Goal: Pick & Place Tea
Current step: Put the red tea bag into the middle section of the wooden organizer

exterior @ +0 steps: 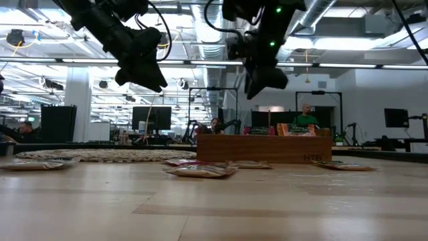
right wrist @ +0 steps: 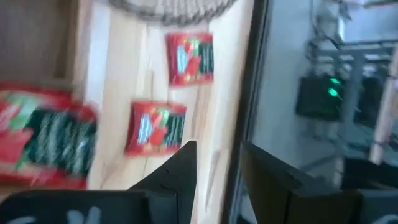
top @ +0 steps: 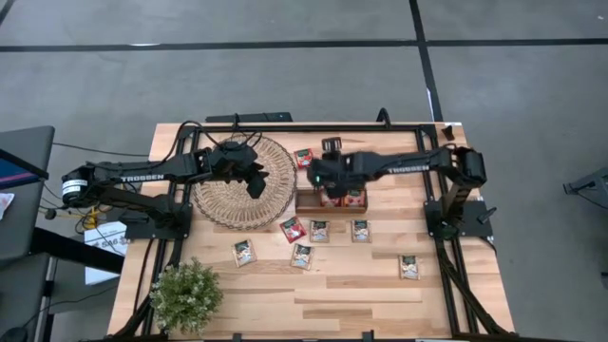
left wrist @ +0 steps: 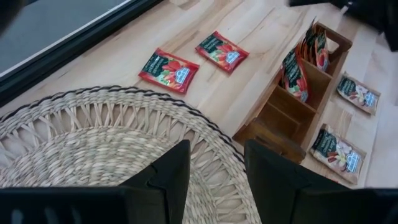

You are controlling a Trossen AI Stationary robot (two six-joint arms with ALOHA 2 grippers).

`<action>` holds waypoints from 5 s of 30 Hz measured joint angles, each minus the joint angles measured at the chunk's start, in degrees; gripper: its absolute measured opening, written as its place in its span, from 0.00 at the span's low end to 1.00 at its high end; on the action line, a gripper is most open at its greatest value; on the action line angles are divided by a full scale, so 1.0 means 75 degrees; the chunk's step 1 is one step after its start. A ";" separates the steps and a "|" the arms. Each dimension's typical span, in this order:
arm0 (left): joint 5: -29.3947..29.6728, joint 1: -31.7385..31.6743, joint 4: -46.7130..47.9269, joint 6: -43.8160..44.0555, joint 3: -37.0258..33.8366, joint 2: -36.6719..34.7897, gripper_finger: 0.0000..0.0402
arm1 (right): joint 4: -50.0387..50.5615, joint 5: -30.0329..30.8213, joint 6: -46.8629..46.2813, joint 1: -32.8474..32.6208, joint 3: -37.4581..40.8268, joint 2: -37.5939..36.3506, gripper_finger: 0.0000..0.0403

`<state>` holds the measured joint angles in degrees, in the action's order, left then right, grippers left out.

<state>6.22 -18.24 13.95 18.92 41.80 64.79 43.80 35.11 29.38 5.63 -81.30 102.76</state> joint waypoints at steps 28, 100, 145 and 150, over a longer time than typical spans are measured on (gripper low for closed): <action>-0.0003 0.0000 -0.0229 0.0384 0.0000 -0.0003 0.35 | 0.0325 -0.5506 0.2665 0.3273 -0.0132 0.0746 0.29; 0.0000 0.0000 -0.0275 0.0632 0.0000 -0.0003 0.35 | 0.4760 -0.7598 0.3324 0.3647 -0.4045 0.3456 0.03; 0.0003 0.0000 -0.0290 0.0641 -0.0001 -0.0003 0.35 | 0.3191 -0.9274 -0.8052 0.4547 -0.4049 0.4257 0.00; -0.0044 0.0000 -0.0305 0.0644 0.0000 -0.0003 0.35 | 0.3346 -0.9290 -0.8316 0.4652 -0.4051 0.4459 0.00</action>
<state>5.89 -18.24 11.66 23.75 41.80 64.77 68.89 -34.57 -32.99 40.52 -111.68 136.20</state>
